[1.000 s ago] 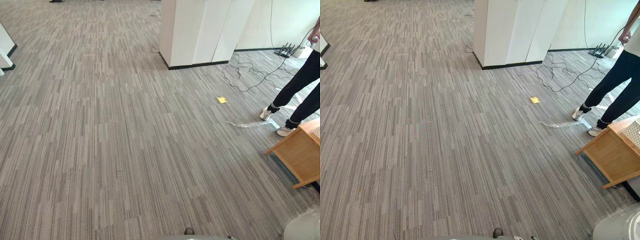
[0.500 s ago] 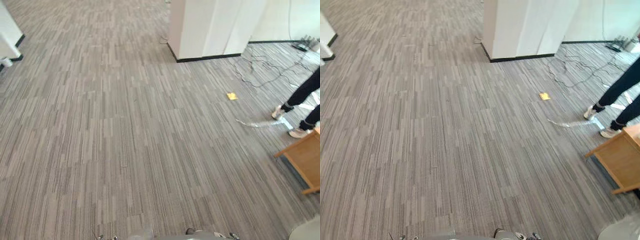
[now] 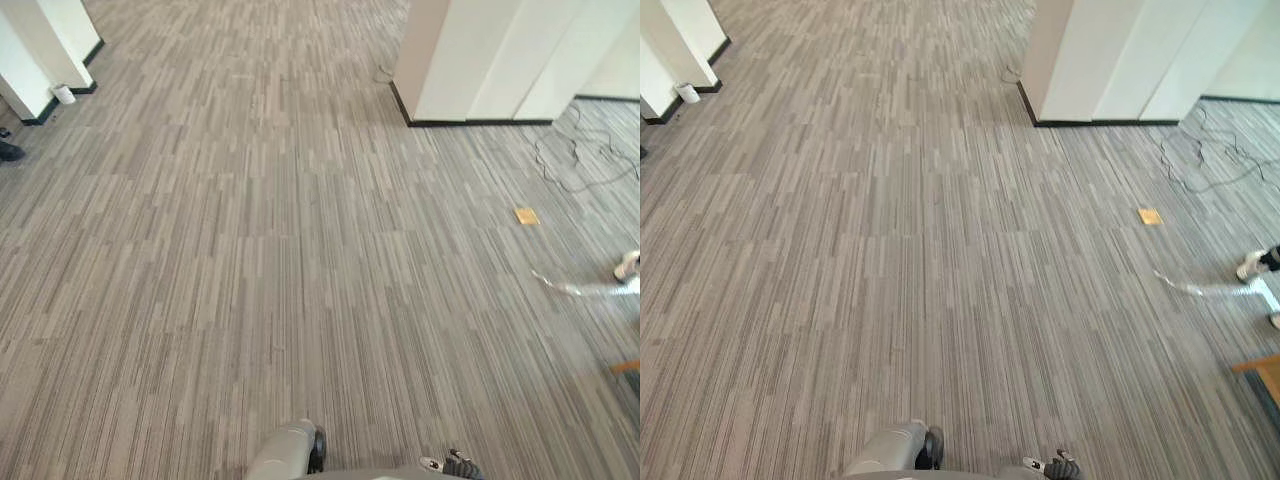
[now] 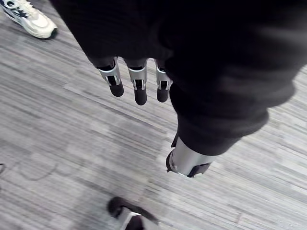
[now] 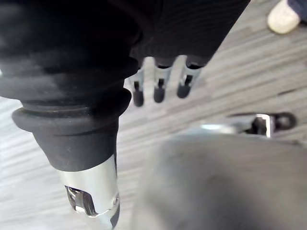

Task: Organize washtable

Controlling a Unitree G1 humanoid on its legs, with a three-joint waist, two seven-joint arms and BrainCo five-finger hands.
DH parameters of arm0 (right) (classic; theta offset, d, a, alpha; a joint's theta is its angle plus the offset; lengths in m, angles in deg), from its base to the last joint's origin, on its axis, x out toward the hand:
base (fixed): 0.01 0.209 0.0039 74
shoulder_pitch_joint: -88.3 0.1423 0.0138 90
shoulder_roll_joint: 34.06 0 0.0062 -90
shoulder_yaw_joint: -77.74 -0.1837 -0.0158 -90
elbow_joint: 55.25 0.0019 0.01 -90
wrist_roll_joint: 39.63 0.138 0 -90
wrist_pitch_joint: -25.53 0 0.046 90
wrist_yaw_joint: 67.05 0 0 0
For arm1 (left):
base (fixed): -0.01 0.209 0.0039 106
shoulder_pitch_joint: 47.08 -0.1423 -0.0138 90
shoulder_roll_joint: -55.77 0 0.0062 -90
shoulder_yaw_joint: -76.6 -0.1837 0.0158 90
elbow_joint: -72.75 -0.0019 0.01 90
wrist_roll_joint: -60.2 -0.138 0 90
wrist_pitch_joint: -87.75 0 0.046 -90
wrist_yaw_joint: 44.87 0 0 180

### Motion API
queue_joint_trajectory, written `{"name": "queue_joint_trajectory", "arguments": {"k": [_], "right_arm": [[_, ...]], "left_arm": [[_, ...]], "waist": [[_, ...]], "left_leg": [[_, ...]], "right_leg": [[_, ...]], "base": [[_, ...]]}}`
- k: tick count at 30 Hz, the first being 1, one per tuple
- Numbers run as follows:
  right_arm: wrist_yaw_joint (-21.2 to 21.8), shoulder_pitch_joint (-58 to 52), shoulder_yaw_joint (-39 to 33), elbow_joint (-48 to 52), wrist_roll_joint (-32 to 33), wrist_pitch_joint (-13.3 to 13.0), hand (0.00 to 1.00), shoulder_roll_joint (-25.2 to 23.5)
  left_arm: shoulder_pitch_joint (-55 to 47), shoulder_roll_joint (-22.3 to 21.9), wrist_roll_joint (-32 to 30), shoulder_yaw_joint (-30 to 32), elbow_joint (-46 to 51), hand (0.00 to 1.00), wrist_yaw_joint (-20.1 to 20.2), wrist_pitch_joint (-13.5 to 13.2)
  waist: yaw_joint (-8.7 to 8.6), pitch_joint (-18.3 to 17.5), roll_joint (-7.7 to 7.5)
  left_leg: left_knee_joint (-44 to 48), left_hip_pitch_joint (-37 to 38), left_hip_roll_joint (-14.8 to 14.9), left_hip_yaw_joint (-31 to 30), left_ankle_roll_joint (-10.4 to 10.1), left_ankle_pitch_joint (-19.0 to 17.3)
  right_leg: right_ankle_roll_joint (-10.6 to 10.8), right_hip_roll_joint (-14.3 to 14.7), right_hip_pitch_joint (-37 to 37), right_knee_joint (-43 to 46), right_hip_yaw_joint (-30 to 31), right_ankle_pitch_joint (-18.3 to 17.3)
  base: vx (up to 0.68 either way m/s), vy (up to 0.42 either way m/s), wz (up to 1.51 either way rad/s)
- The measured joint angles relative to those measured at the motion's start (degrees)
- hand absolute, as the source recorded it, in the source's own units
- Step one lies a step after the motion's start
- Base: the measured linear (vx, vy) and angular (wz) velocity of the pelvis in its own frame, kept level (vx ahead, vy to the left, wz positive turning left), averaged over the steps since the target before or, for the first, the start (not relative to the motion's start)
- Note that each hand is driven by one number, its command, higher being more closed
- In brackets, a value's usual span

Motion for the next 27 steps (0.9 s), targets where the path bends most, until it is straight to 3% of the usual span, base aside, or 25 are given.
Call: {"name": "queue_joint_trajectory", "arguments": {"k": [1,3,4,6,7,9,10,12,13,14,15,16,17,18,19,21,22,24,25,26,27], "right_arm": [[0.02,-0.31,0.03,0.29,0.03,-0.22,0.0,0.16],[0.02,-0.54,-0.04,1.5,0.15,-0.96,0.0,-0.32],[0.02,-1.34,-0.56,2.61,0.96,-1.13,0.0,-0.58],[-0.01,-2.04,-1.23,3.64,1.69,-1.18,0.0,-0.91],[-0.09,-2.23,-1.22,4.72,1.75,-1.14,0.0,-1.31],[-0.1,-2.57,-1.26,5.39,1.83,-0.96,0.0,-1.52],[-0.1,-3.01,-1.24,5.86,1.84,-0.53,0.0,-1.5],[-0.08,-3.5,-1.23,6.85,1.83,-0.41,0.0,-1.61],[0.09,-4.11,-2.53,7.17,1.71,-0.38,0.0,-1.4],[0.1,-4.24,-3.71,7.35,1.66,-0.46,0.0,-0.99],[-0.18,-3.7,-3.56,7.93,1.67,-0.47,0.0,-0.29],[0.03,-3.56,-2.09,8.48,1.63,-0.44,0.0,-0.49],[-0.14,-3.56,-1.27,8.69,1.66,-0.44,0.0,-0.57],[-0.11,-3.96,-1.14,8.95,1.97,-0.29,0.0,-0.02],[-0.09,-3.27,-0.95,7.62,1.73,0.13,0.0,0.14],[-0.11,-1.51,-0.89,5.98,1.55,0.18,0.0,-0.83],[-0.09,-0.4,-0.9,5.53,1.47,0.16,0.0,-1.07],[-0.08,1.54,-0.8,4.81,1.37,0.2,0.0,-1.4],[-0.07,2.27,0.12,4.81,1.34,0.24,0.0,-1.25],[-0.06,2.91,0.74,4.75,1.35,0.15,0.0,-0.98],[-0.09,3.1,1.35,4.34,1.35,0.22,0.0,-0.98]], "left_arm": [[0.56,0.17,-0.04,-0.26,0.0,0.0,0.06,0.0],[2.04,0.57,-0.41,-0.76,-0.02,0.0,0.08,0.02],[4.06,-0.2,-1.17,0.12,0.5,0.0,0.18,0.13],[5.5,-0.89,-1.3,0.59,1.24,0.0,0.09,0.21],[6.25,-1.13,-1.34,0.54,1.56,0.0,0.03,0.19],[7.37,-1.8,-1.72,0.49,2.01,0.0,0.0,-0.14],[7.9,-1.9,-1.71,0.53,2.01,0.0,-0.1,-0.11],[7.95,-2.09,-2.05,0.52,2.01,0.0,-0.11,-0.09],[7.98,-2.9,-2.29,0.77,1.64,0.0,0.0,0.05],[8.16,-3.45,-2.35,1.53,1.58,0.0,0.04,0.32],[8.86,-4.8,-2.61,3.61,1.91,0.0,0.22,0.8],[9.39,-5.59,-2.3,6.57,3.61,0.0,0.35,0.8],[9.24,-5.52,-2.35,6.71,3.73,0.0,0.24,0.8],[9.37,-4.93,-2.33,6.09,3.87,0.0,0.17,0.8],[9.08,-3.91,-2.34,4.53,4.22,0.0,0.18,0.61],[7.51,-2.12,-2.47,2.06,4.41,0.0,0.17,0.31],[6.62,-2.42,-2.5,1.54,4.57,0.0,0.2,0.32],[5.4,-2.05,-2.52,1.04,4.76,0.0,0.03,0.3],[4.66,-2.09,-2.51,-0.02,4.62,0.0,0.0,0.43],[3.77,-2.77,-2.49,-1.19,4.21,0.0,0.08,0.47],[3.45,-2.89,-2.41,-1.25,4.1,0.0,0.11,0.5]], "waist": [[-0.61,0.02,0.57],[-1.69,0.1,0.66],[-1.76,0.32,0.75],[-1.81,0.77,1.16],[-2.27,0.97,1.47],[-3.17,1.22,1.83],[-2.97,1.35,1.76],[-3.25,1.27,1.92],[-4.32,0.24,3.59],[-4.34,-0.5,5.16],[-4.28,-0.39,6.94],[-3.9,0.16,4.62],[-3.22,1.06,3.87],[-3.27,1.91,5.06],[-2.55,2.39,4.52],[-1.7,2.13,2.8],[-1.08,2.55,1.59],[0.1,2.65,1.36],[0.62,2.89,1.67],[0.68,2.75,3.83],[1.25,2.92,3.94]], "left_leg": [[-3.44,5.03,0.08,-1.52,0.21,0.08],[-7.76,10.36,0.38,-3.16,0.28,0.22],[-10.96,14.83,0.47,-4.55,0.15,0.15],[-14.43,19.19,0.71,-6.67,-0.26,-0.08],[-15.99,21.13,1.06,-7.97,-0.86,-0.4],[-19.0,25.42,2.06,-10.6,-3.19,-1.74],[-18.84,27.81,2.47,-11.8,-4.23,-2.33],[-14.8,29.97,3.33,-13.32,-5.61,-3.1],[-10.27,29.39,5.42,-14.33,-6.27,-3.46],[-7.27,28.54,6.91,-14.36,-6.27,-3.45],[2.29,24.39,7.4,-14.0,-7.96,1.51],[11.19,19.71,3.6,-11.97,-8.9,18.75],[15.7,17.97,3.42,-10.35,-9.71,26.11],[26.41,13.85,6.79,-4.63,-6.85,18.88],[32.74,9.64,9.64,-1.17,-5.55,11.55],[33.46,2.02,10.0,-0.68,-5.64,4.66],[30.56,-3.17,9.86,-1.39,-6.85,1.67],[22.33,-8.47,8.67,-2.98,-8.69,0.65],[12.33,-12.17,8.05,-5.04,-10.26,1.55],[0.8,-14.22,8.43,-7.93,-12.68,5.78],[-0.45,-14.94,8.46,-7.94,-12.85,10.64]], "right_leg": [[-0.17,3.14,-1.8,2.13,-1.67,-1.45],[-1.26,6.77,-5.73,0.28,-5.27,-4.05],[-1.31,9.37,-9.81,-5.02,-8.76,-4.98],[-1.67,11.3,-13.16,-13.24,-11.21,-4.57],[-2.28,12.1,-14.9,-19.35,-11.91,-2.89],[-3.34,13.66,-18.09,-34.29,-11.57,4.53],[-5.7,14.35,-19.27,-38.48,-11.72,7.36],[-11.16,15.47,-19.95,-38.43,-14.96,11.58],[-13.23,17.41,-20.04,-37.12,-15.37,18.39],[-12.36,18.36,-19.46,-36.62,-15.93,19.38],[-13.69,19.71,-18.41,-34.67,-16.41,15.94],[-14.06,18.96,-15.75,-33.96,-13.18,13.02],[-13.5,18.84,-12.2,-36.02,-11.57,12.22],[-13.39,19.13,-5.14,-39.49,-10.43,11.51],[-14.2,19.01,0.54,-41.11,-9.17,10.76],[-14.9,17.18,6.32,-43.22,-6.45,9.24],[-13.82,16.03,9.23,-44.41,-4.58,7.99],[-12.02,14.05,12.49,-45.47,-2.41,3.95],[-9.4,13.03,14.37,-45.87,-1.05,0.1],[-8.37,13.11,15.89,-46.09,-0.39,-2.65],[-7.91,12.4,17.15,-46.18,0.75,-4.26]], "base": [[0.5,0.181,0.34],[0.5,0.124,0.45],[0.52,0.08,0.48],[0.57,0.069,0.56],[0.7,0.079,0.87],[0.7,0.025,0.85],[0.89,-0.055,0.64],[0.81,-0.07,0.61],[0.72,-0.067,0.5],[1.07,-0.05,0.31],[0.88,-0.035,-0.25],[0.89,-0.037,-0.46],[0.87,-0.066,-0.44],[0.82,-0.037,-0.29],[0.76,-0.027,-0.19],[0.66,0.008,-0.43],[0.76,0.088,-0.68],[0.61,0.144,-0.63],[0.57,0.235,-0.51],[0.57,0.272,-0.5],[0.6,0.343,-0.63]]}}
